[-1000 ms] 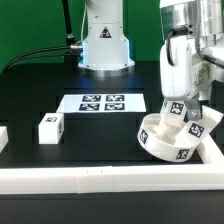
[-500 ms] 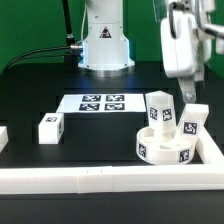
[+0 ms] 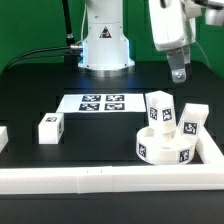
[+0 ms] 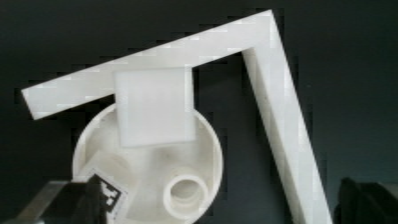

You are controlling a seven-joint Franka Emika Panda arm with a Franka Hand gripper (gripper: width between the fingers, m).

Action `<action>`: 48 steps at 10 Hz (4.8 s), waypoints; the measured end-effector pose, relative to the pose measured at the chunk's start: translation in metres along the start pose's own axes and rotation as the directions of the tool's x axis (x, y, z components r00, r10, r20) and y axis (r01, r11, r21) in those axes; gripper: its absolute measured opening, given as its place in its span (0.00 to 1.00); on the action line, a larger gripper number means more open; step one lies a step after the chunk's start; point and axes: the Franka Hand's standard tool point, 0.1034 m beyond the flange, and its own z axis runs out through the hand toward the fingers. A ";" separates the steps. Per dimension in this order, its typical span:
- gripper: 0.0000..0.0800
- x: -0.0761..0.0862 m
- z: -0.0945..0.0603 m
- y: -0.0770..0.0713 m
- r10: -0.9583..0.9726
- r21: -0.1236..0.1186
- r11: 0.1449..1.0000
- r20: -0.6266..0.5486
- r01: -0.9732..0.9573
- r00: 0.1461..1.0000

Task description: Assemble stool

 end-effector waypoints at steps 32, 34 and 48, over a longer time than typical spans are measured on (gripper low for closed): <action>0.81 0.192 -0.039 -0.045 -0.918 -0.195 0.260 0.253 0.946 0.305; 0.81 0.191 -0.037 -0.044 -0.920 -0.196 0.259 0.249 0.946 0.304; 0.81 0.237 0.030 -0.006 -0.911 -0.166 -0.279 0.358 0.946 -0.206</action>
Offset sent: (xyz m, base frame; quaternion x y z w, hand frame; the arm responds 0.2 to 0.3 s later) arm -0.0249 -0.0629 -0.0032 -0.0698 -0.0151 -0.2061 0.9759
